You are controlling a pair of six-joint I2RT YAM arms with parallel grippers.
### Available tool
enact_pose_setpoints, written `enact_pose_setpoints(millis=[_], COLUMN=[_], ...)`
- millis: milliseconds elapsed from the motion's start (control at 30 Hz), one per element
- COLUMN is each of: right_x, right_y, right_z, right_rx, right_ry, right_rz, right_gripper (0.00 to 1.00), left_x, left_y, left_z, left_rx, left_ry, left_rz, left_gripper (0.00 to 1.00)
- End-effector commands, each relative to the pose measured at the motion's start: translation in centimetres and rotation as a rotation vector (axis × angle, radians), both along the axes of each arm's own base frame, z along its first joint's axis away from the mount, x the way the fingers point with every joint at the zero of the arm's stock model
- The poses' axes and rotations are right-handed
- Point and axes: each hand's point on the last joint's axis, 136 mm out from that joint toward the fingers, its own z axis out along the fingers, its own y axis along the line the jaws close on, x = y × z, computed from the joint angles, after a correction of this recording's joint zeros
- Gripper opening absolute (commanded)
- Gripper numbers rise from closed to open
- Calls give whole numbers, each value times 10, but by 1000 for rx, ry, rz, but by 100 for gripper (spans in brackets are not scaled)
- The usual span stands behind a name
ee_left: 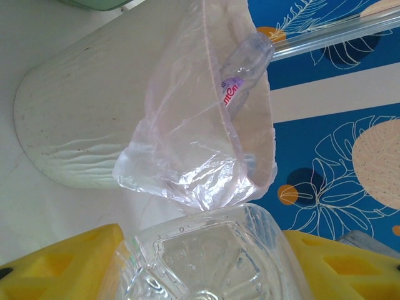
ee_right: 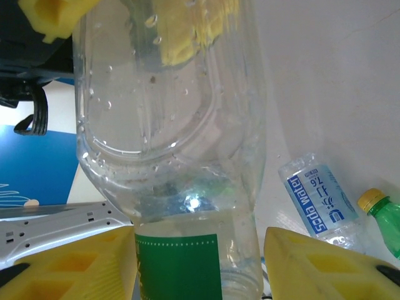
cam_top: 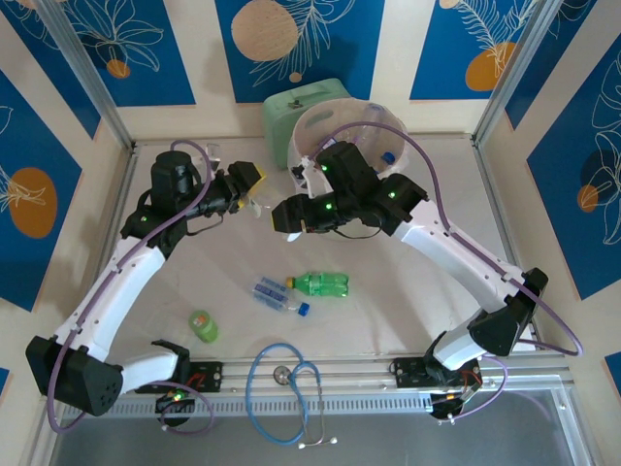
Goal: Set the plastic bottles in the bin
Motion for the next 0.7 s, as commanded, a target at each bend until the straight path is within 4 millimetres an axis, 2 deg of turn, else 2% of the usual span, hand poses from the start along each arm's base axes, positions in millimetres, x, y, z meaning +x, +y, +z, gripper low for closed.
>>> enact_pose_setpoints(millis=[0, 133, 233, 333, 467, 567, 667], right_x=[-5, -5, -4, -1, 13, 35, 62], right_y=[4, 2, 1, -4, -18, -37, -59], right_z=[3, 8, 12, 17, 30, 43, 56], right_rx=[12, 19, 25, 22, 13, -14, -38], right_ry=[9, -2, -19, -42, -95, -152, -199], right_rz=[21, 16, 9, -18, -89, -192, -307], right_gripper=[49, 40, 33, 31, 30, 31, 30], left_x=[0, 2, 3, 4, 2, -3, -10], left_y=[2, 2, 7, 18, 39, 50, 53], left_z=[24, 22, 20, 26, 35, 36, 27], left_rx=[-22, -12, 19, 97, 220, 282, 297], left_ry=[-76, -74, -81, -118, -151, -162, -152], left_rz=[6, 12, 37, 77, 143, 175, 170], left_gripper=[59, 62, 84, 100, 100, 100, 100])
